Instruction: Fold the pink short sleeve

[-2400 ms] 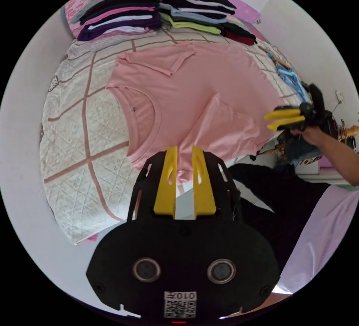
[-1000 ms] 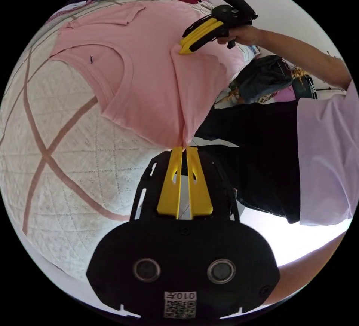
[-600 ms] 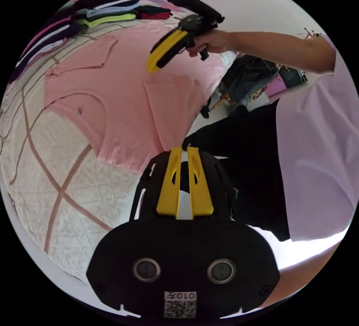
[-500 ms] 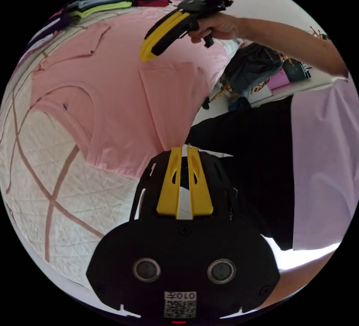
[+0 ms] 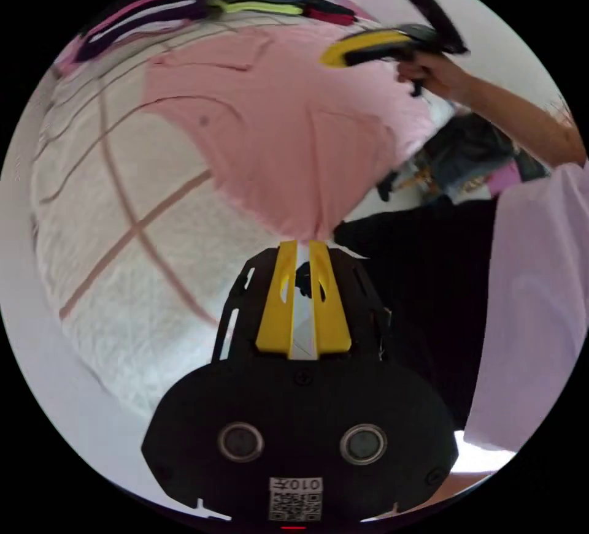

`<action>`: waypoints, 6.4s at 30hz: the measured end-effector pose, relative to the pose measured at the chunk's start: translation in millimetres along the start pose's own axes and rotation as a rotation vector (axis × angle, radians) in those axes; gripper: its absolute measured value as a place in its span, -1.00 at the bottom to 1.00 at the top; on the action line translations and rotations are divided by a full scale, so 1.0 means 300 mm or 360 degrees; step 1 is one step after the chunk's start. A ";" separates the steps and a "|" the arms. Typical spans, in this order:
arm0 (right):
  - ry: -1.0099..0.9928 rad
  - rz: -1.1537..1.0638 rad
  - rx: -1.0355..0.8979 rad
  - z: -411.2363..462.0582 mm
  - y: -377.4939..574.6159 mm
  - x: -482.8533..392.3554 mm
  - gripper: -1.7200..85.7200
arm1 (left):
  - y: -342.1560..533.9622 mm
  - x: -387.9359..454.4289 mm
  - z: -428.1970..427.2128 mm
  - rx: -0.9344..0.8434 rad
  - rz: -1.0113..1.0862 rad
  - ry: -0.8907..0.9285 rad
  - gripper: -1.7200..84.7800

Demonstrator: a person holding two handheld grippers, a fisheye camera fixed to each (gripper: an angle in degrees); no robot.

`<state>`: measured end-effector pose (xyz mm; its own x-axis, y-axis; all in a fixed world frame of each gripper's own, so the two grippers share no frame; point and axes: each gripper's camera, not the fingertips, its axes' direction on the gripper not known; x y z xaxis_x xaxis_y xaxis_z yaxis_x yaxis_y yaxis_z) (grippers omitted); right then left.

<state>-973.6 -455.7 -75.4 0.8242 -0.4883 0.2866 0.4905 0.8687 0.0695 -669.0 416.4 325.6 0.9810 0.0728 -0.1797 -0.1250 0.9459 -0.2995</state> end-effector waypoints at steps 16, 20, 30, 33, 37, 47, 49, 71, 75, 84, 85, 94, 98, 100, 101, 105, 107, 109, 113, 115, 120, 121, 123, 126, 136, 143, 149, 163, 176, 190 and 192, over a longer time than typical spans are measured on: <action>-0.0278 -0.0138 -0.0045 0.049 0.125 -0.302 -0.79 | -0.040 -0.260 0.053 0.0058 -0.0622 0.0312 -0.82; -0.0249 -0.0053 -0.0033 0.055 0.143 -0.321 -0.79 | -0.068 -0.280 -0.010 0.0096 -0.0532 0.0198 -0.82; -0.0198 -0.0109 -0.0021 0.032 0.149 -0.406 -0.79 | -0.193 -0.407 0.006 0.0008 -0.0621 0.0230 -0.83; -0.0205 -0.0077 -0.0045 0.053 0.150 -0.422 -0.79 | -0.213 -0.432 0.006 -0.0009 -0.0694 0.0231 -0.83; -0.0220 -0.0001 -0.0037 0.084 0.133 -0.473 -0.78 | -0.247 -0.478 -0.025 -0.0072 -0.0725 0.0247 -0.84; -0.0200 0.0313 -0.0063 0.185 0.030 -0.549 -0.78 | -0.411 -0.600 -0.034 -0.0317 -0.0344 0.0311 -0.87; -0.0229 0.0408 -0.0061 0.218 0.002 -0.544 -0.78 | -0.450 -0.623 -0.027 -0.0384 -0.0250 0.0345 -0.88; 0.0273 0.1082 -0.0253 0.360 -0.156 -0.575 -0.85 | -0.647 -0.562 -0.093 -0.0376 0.0084 0.1078 -0.88; 0.0136 0.1137 -0.0164 0.333 -0.099 -0.546 -0.86 | -0.672 -0.509 -0.205 -0.0108 0.0614 0.0520 -0.81; -0.0052 0.1159 -0.0044 0.275 -0.003 -0.485 -0.86 | -0.708 -0.360 -0.176 -0.0176 0.1542 -0.0775 -0.69; -0.0075 0.1154 -0.0046 0.273 0.008 -0.477 -0.86 | -0.717 -0.321 -0.160 -0.0196 0.1635 -0.0832 -0.69; -0.0202 0.1202 0.0106 0.246 0.127 -0.399 -0.86 | -0.767 -0.009 -0.110 -0.0167 0.1946 -0.0835 -0.69; -0.0223 0.1216 0.0134 0.248 0.185 -0.365 -0.86 | -0.800 0.107 -0.074 -0.0214 0.1939 -0.0859 -0.72; -0.0225 0.1207 0.0124 0.254 0.207 -0.355 -0.86 | -0.814 0.154 -0.072 -0.0228 0.1935 -0.0852 -0.75; -0.0233 0.1206 0.0120 0.259 0.224 -0.347 -0.86 | -0.821 0.184 -0.074 -0.0221 0.1936 -0.0865 -0.77; -0.0267 0.1210 0.0123 0.271 0.276 -0.324 -0.86 | -0.849 0.274 -0.080 -0.0224 0.1965 -0.0902 -0.85; -0.0282 0.1202 0.0121 0.281 0.300 -0.311 -0.86 | -0.879 0.352 -0.079 -0.0238 0.2017 -0.0920 -0.89; -0.0295 0.1190 0.0112 0.292 0.314 -0.301 -0.86 | -0.902 0.417 -0.067 -0.0291 0.2096 -0.0981 -0.91; -0.0324 0.1150 0.0094 0.315 0.349 -0.277 -0.86 | -0.975 0.566 -0.073 -0.0361 0.2250 -0.1064 -0.93; -0.0342 0.1132 0.0105 0.318 0.374 -0.261 -0.86 | -1.015 0.631 -0.084 -0.0384 0.2300 -0.1079 -0.94; -0.0428 0.1027 0.0188 0.272 0.484 -0.183 -0.86 | -1.154 0.854 -0.100 -0.0580 0.2526 -0.1090 -0.94; -0.0447 0.1001 0.0216 0.242 0.532 -0.148 -0.86 | -1.205 0.926 -0.102 -0.0652 0.2596 -0.1098 -0.94; -0.0461 0.0990 0.0276 0.185 0.626 -0.079 -0.86 | -1.300 1.050 -0.108 -0.0750 0.2697 -0.1103 -0.94; -0.0457 0.1035 0.0383 0.077 0.835 0.069 -0.87 | -1.489 1.289 -0.100 -0.0950 0.2810 -0.1133 -0.94; -0.0732 0.1445 0.0516 0.194 1.472 0.549 -0.88 | -1.975 1.923 0.324 -0.1374 0.2802 -0.1306 -0.94; -0.0862 0.1424 0.0467 0.337 1.571 0.673 -0.88 | -2.052 2.009 0.532 -0.1535 0.2642 -0.1268 -0.91; -0.0860 0.1381 0.0352 0.391 1.569 0.715 -0.88 | -2.084 2.025 0.563 -0.1357 0.2354 -0.1248 -0.84; -0.0301 0.0802 0.0506 0.198 1.432 0.546 -0.83 | -1.649 1.838 0.073 -0.0046 0.1147 -0.0476 -0.79; -0.0465 0.0503 -0.0081 0.521 1.174 0.382 -0.84 | -0.991 1.988 0.519 -0.0446 0.1189 -0.0324 -0.81; -0.0242 0.0735 -0.0010 0.336 1.085 0.168 -0.82 | -0.783 2.025 0.569 -0.0242 0.1144 -0.0414 -0.83; -0.0195 0.0742 -0.0008 0.316 1.094 0.143 -0.82 | -0.764 2.029 0.574 -0.0172 0.1120 -0.0448 -0.83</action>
<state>-804.2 -183.6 50.3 0.9174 -0.0333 0.3965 0.0783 0.9921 -0.0979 -17.7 298.4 446.1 0.6635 0.7383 -0.1210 -0.7342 0.6114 -0.2953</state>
